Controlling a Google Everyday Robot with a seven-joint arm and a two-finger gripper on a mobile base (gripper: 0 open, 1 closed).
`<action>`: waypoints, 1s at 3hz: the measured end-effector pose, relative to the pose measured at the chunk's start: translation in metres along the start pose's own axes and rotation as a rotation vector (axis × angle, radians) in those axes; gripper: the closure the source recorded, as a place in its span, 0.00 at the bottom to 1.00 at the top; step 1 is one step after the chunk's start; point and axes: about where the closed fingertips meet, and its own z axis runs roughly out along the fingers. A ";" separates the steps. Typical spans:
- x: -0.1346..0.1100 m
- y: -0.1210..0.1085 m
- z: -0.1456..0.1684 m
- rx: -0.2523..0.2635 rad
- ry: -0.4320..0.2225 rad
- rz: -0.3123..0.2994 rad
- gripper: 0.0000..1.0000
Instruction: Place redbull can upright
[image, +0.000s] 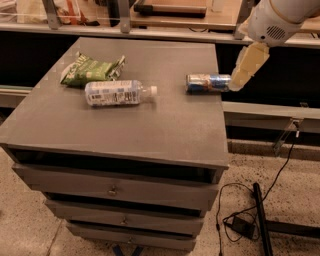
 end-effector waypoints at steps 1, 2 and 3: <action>0.001 -0.016 0.021 -0.028 -0.008 0.006 0.00; -0.007 -0.029 0.060 -0.096 -0.020 -0.033 0.00; -0.009 -0.029 0.089 -0.144 -0.019 -0.073 0.00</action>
Offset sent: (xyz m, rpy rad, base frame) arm 0.0767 0.0179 -0.0511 0.0311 0.1104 0.1127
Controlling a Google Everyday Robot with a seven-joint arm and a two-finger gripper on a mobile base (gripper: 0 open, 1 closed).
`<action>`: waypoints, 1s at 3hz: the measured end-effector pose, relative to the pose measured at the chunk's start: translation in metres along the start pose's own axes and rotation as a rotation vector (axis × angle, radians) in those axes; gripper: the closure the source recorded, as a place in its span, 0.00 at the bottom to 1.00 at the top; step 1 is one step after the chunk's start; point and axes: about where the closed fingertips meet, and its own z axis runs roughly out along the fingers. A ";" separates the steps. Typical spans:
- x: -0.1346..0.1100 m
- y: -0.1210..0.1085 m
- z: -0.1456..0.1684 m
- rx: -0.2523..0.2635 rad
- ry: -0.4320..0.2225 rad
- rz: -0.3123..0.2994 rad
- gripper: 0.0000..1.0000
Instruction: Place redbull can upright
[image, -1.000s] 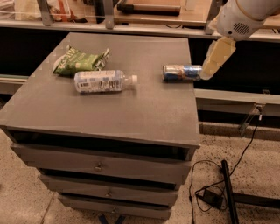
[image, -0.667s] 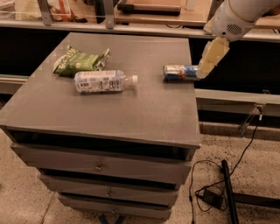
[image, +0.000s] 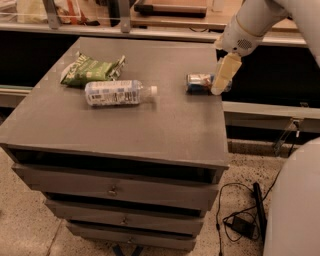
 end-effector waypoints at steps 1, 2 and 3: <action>-0.002 -0.003 0.025 -0.044 -0.003 -0.035 0.00; -0.004 -0.008 0.040 -0.061 0.010 -0.046 0.00; -0.006 -0.014 0.050 -0.070 0.042 -0.046 0.02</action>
Offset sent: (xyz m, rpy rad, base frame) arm 0.0281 0.0165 -0.0406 -0.0422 0.0679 0.0723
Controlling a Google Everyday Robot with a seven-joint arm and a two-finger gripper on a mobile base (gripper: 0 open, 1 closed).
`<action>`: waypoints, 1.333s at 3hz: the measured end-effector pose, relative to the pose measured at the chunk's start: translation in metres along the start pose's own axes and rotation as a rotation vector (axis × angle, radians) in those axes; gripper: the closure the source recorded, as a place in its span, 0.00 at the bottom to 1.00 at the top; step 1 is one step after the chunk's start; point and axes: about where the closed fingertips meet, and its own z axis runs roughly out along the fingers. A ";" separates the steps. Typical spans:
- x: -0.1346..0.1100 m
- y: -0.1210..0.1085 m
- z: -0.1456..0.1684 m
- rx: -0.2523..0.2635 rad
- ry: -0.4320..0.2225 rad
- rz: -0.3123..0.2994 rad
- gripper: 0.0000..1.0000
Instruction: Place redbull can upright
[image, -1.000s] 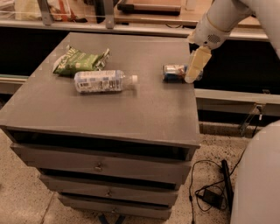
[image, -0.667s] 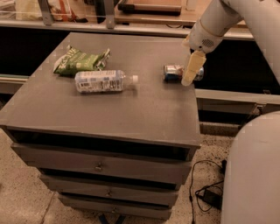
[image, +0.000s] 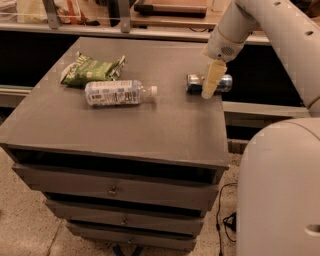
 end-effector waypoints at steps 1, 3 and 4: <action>-0.004 -0.002 0.008 -0.018 0.040 -0.006 0.16; -0.004 0.006 0.024 -0.103 0.107 -0.017 0.71; -0.014 0.008 -0.001 -0.050 0.081 -0.001 0.94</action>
Offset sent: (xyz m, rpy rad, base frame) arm -0.0050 0.0077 -0.0136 -0.1318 0.1408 0.0440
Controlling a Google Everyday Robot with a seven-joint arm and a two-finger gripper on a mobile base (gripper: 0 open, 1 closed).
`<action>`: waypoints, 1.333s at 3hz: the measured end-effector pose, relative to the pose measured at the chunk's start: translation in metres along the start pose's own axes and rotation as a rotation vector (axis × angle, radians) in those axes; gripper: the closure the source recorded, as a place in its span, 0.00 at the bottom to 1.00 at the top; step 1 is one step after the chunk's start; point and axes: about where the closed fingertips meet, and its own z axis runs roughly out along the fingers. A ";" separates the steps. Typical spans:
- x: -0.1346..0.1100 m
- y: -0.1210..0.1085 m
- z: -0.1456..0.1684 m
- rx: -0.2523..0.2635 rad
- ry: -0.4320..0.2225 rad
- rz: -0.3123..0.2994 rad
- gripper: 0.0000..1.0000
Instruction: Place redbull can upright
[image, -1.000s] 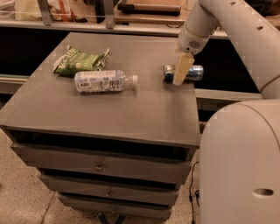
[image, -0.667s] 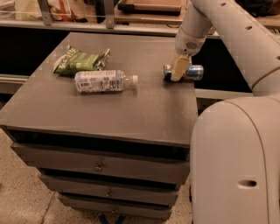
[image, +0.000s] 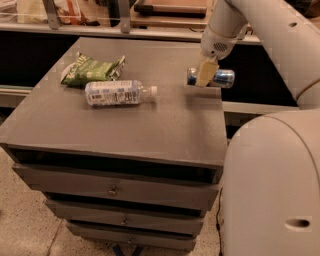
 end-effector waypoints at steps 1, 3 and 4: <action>-0.020 0.010 -0.054 0.105 -0.134 0.009 1.00; -0.071 0.005 -0.123 0.317 -0.671 -0.029 1.00; -0.077 -0.014 -0.124 0.394 -0.872 -0.005 1.00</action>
Offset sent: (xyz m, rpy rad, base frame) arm -0.0457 0.0357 0.1861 0.7374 -0.5244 0.0514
